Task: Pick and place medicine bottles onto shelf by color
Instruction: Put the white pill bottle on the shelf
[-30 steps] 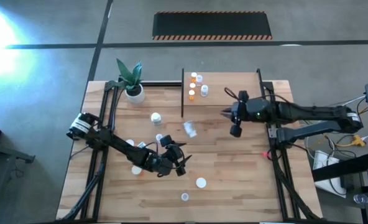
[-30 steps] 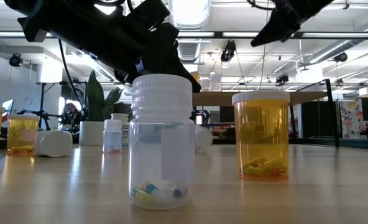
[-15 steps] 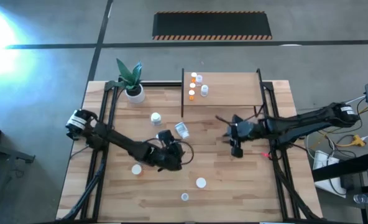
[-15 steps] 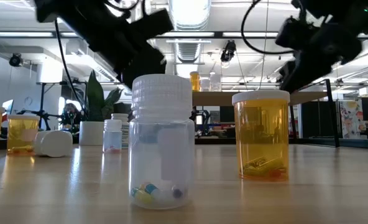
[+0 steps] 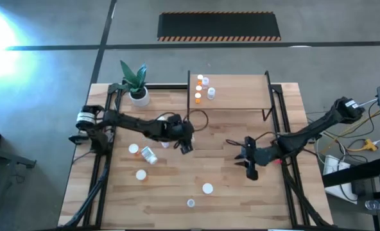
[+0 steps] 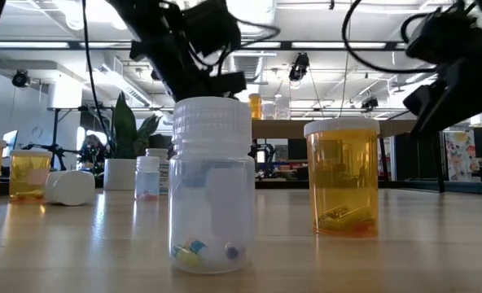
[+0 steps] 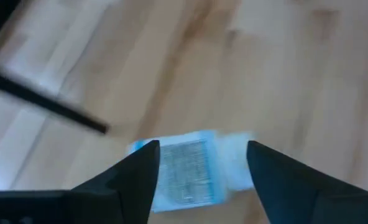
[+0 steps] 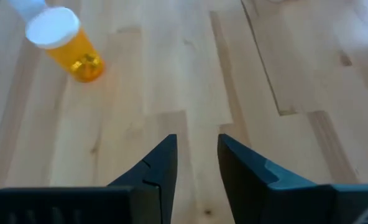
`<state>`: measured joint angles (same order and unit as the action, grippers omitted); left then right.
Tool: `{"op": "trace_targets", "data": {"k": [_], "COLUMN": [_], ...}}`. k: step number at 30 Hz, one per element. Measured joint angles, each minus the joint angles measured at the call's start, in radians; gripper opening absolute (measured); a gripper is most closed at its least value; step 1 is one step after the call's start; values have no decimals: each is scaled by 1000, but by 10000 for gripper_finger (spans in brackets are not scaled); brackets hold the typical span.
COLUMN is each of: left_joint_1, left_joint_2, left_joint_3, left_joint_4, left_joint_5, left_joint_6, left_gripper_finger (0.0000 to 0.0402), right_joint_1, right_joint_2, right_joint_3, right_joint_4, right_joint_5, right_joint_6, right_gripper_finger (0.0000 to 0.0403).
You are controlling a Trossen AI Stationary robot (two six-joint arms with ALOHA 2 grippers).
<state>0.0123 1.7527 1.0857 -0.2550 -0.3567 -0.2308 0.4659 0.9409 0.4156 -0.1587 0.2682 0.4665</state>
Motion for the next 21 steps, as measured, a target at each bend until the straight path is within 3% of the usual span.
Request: {"op": "trace_targets", "data": {"k": [6,11,17,21], "left_joint_1": [41,53,37,-2], "left_joint_2": [1,1,13,65], "left_joint_3": [-21,-51,-77,-74], "left_joint_4": [5,31,131,323], "left_joint_5": [-26,-23,80,198], "left_joint_6": [-22,-24,-27,-28], "left_gripper_finger": [142,73,10,3], "right_joint_1": [116,168,205,206], "right_joint_2": [1,2,2,0], "right_joint_3": [0,4,4,5], "right_joint_4": [37,45,60,67], "right_joint_5": [136,186,187,181], "right_joint_6": [8,30,32,32], "right_gripper_finger": [87,70,57,57]}}
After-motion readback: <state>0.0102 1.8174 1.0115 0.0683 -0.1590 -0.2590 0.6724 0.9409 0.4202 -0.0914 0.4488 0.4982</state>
